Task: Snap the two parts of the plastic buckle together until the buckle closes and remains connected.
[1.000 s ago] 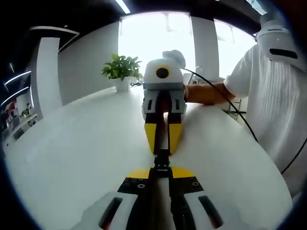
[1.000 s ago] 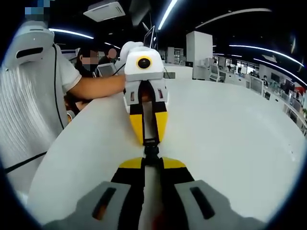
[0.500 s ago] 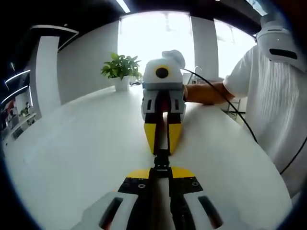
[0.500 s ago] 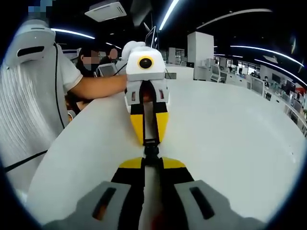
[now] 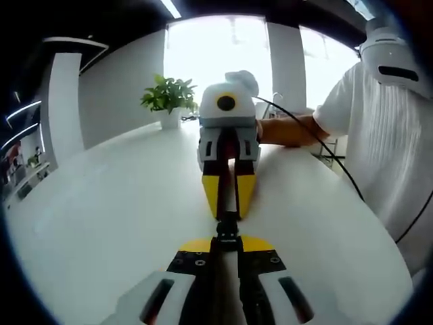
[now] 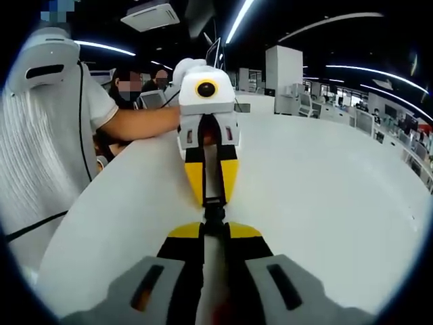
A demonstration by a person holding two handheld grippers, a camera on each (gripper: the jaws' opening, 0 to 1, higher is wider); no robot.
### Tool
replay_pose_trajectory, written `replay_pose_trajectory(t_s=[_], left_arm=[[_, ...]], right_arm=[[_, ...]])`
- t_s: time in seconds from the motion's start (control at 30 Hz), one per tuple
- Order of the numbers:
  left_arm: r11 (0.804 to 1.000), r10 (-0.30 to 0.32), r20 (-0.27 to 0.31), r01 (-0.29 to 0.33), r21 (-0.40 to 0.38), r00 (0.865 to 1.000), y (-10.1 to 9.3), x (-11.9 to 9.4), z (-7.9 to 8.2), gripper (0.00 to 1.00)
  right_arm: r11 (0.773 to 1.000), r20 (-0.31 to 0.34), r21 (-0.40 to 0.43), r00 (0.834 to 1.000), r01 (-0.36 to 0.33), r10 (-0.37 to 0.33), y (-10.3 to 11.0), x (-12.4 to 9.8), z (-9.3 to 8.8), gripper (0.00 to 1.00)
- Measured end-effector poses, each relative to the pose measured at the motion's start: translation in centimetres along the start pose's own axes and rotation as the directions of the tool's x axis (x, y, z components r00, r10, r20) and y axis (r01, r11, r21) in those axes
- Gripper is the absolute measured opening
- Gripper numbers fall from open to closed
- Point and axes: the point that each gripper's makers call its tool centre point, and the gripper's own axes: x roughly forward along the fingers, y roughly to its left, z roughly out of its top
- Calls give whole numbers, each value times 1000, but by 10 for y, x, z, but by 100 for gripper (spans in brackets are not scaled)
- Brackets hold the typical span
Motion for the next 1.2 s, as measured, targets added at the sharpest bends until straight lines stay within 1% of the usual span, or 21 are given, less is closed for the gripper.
replay_pose_trajectory(t_s=[0.13,0.3,0.43,0.6,0.87,1.2], left_arm=[[1000,-8,-4,8,2,1000,0,1,1,9],[1000,-24,5,23,3,1000,-1,1,0,9],[1000,-28,-4,28,14,1000,0,1,0,9],[999,-36,-1,36,11,999,-1,1,0,8],[999,-46,-7,46,13,999,0,1,1,8],[999,-40,-7,40,15,999,2,1,1,8]], right_arm=[[1000,2,-2,1000,-8,8,0,0,0,10],[1000,1,-8,1000,-29,29,1,1,1,10],[999,0,-11,999,-45,45,3,1,1,10],[998,3,-17,999,-54,54,4,2,1,10],[998,4,-19,998,-64,64,5,2,1,10],[997,3,-23,998,-68,68,4,2,1,9]])
